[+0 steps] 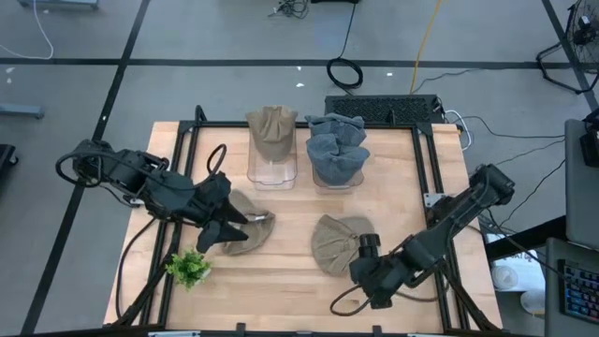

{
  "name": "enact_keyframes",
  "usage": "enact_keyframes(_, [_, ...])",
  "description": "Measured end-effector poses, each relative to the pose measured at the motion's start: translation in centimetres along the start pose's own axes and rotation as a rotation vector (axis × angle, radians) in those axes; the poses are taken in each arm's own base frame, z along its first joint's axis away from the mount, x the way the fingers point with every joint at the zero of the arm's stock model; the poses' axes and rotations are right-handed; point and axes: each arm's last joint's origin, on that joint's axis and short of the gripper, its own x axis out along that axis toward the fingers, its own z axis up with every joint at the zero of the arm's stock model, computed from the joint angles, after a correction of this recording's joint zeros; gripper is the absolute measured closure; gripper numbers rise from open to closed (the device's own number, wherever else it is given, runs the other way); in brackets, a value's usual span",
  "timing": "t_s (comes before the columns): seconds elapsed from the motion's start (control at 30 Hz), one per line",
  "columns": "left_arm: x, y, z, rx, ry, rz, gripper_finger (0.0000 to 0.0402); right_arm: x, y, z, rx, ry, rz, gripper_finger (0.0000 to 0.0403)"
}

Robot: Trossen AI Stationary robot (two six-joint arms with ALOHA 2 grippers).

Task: Pick & Place hat
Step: Put the right brown cap into the left transparent bin

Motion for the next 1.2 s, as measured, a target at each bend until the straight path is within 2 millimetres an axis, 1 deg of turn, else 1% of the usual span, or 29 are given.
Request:
enact_keyframes(0.13, [0.0, 0.1, -0.1, 0.003, 0.007, 0.007, 0.0136, 2.0, -0.2, -1.1, -0.011, 0.131, -0.088, 0.0138])
enact_keyframes(0.23, [0.0, 0.1, -0.1, 0.01, 0.01, 0.011, 0.0135, 3.4, -0.5, -2.2, 0.01, 0.179, -0.123, 0.0138])
enact_keyframes(0.43, [0.0, 0.1, -0.1, 0.037, 0.01, 0.01, 0.0135, 6.4, -1.5, -4.9, 0.001, 0.228, -0.191, 0.0138])
enact_keyframes(0.57, [0.0, 0.1, -0.1, 0.037, 0.01, 0.011, 0.0135, 8.1, -2.3, -6.5, -0.044, 0.211, -0.259, 0.0138])
enact_keyframes(0.7, [0.0, 0.1, -0.1, 0.037, 0.011, 0.011, 0.0135, 9.6, -3.0, -7.9, -0.058, 0.2, -0.283, 0.0155])
enact_keyframes(0.8, [0.0, 0.1, -0.1, 0.037, 0.011, 0.011, 0.0135, 10.5, -3.4, -8.5, -0.042, 0.186, -0.272, 0.0188])
enact_keyframes(0.87, [0.0, 0.1, -0.1, 0.037, 0.011, 0.011, 0.0135, 10.7, -3.4, -8.7, -0.037, 0.181, -0.269, 0.0225])
enact_keyframes(0.93, [0.0, 0.1, -0.1, 0.037, 0.011, 0.011, 0.0135, 10.7, -3.4, -8.7, -0.038, 0.18, -0.269, 0.0274])
enact_keyframes(1.03, [0.0, 0.1, -0.1, 0.038, 0.013, 0.014, 0.0135, 10.4, -3.4, -8.5, -0.056, 0.164, -0.271, 0.0366])
enact_keyframes(1.07, [0.0, 0.2, -0.1, 0.038, 0.014, 0.015, 0.0135, 10.1, -3.4, -8.4, -0.065, 0.155, -0.271, 0.0383])
enact_keyframes(1.13, [0.0, 0.2, -0.1, 0.047, 0.015, 0.016, 0.0135, 9.7, -3.4, -8.1, -0.053, 0.124, -0.274, 0.0391])
enact_keyframes(1.2, [0.0, 0.2, -0.2, 0.072, 0.022, 0.01, 0.0135, 8.8, -3.6, -7.9, -0.03, 0.095, -0.257, 0.0397])
